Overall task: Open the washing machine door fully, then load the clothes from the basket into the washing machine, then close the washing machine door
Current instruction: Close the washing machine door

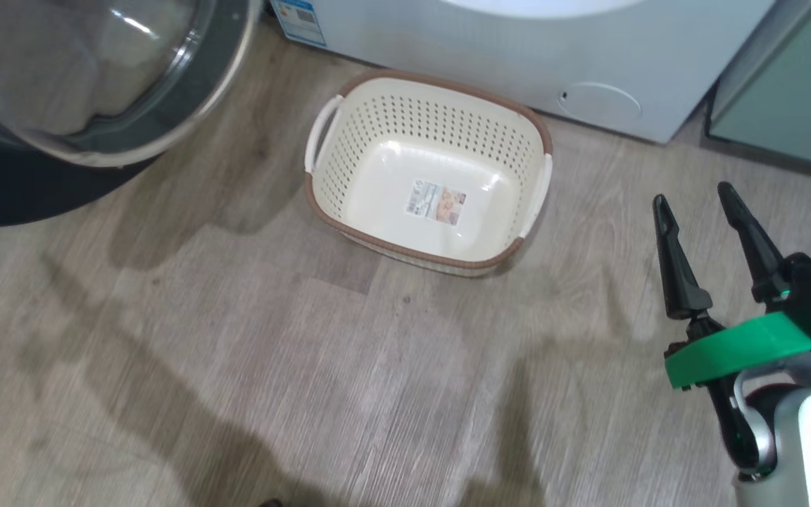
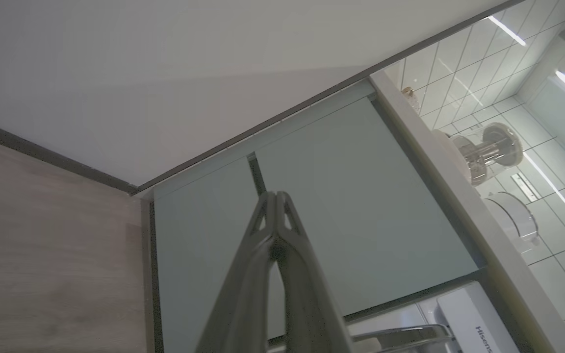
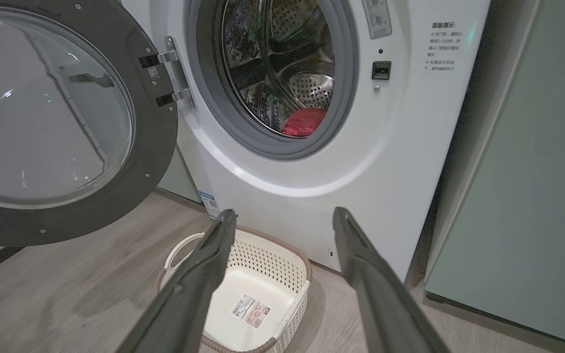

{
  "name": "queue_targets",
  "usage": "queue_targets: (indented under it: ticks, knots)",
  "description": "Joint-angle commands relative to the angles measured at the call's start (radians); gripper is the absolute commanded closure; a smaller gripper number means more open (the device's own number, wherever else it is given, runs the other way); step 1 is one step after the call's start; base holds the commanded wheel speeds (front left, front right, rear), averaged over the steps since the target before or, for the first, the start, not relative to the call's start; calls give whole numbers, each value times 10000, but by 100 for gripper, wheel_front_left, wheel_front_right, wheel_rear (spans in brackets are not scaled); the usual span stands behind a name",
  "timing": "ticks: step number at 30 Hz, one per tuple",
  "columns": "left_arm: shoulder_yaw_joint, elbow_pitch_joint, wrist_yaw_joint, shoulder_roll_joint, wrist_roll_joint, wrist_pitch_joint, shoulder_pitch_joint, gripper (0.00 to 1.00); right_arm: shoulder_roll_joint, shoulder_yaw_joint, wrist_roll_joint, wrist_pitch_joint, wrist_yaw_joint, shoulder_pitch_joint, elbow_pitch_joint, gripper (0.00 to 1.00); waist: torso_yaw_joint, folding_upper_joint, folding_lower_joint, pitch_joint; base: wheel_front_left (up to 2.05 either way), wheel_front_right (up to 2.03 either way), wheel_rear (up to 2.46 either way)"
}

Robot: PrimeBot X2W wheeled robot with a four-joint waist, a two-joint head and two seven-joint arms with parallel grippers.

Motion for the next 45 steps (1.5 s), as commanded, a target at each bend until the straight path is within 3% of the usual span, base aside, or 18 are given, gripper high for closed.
queue_targets:
  ticks: [1,11,18,25,38,45]
  knots:
    - [140,110,8,904,-15,206,-175,100,-50,281,-113,56,0,-320,-459,0,-176,0,-2,229,0,0,0]
    - [-152,1731,-459,976,-329,1440,-291,100,-50,261,-316,252,0,-424,-676,0,-303,0,-2,541,0,0,0]
    - [-441,1857,-743,849,-718,2814,-364,100,-50,266,-418,394,0,-402,-776,0,-271,0,-2,611,0,0,0]
    - [-689,1892,-801,779,-764,3415,-255,100,-50,355,-453,428,0,-418,-792,0,-305,0,-2,594,0,0,0]
    - [-913,563,-828,700,-1581,5999,723,100,-50,244,-330,107,0,-469,-621,0,-425,0,-2,322,0,0,0]
    - [-749,-474,-829,380,-2301,7299,1552,100,-50,184,-84,-164,0,-434,-384,0,-484,0,-2,105,0,0,0]
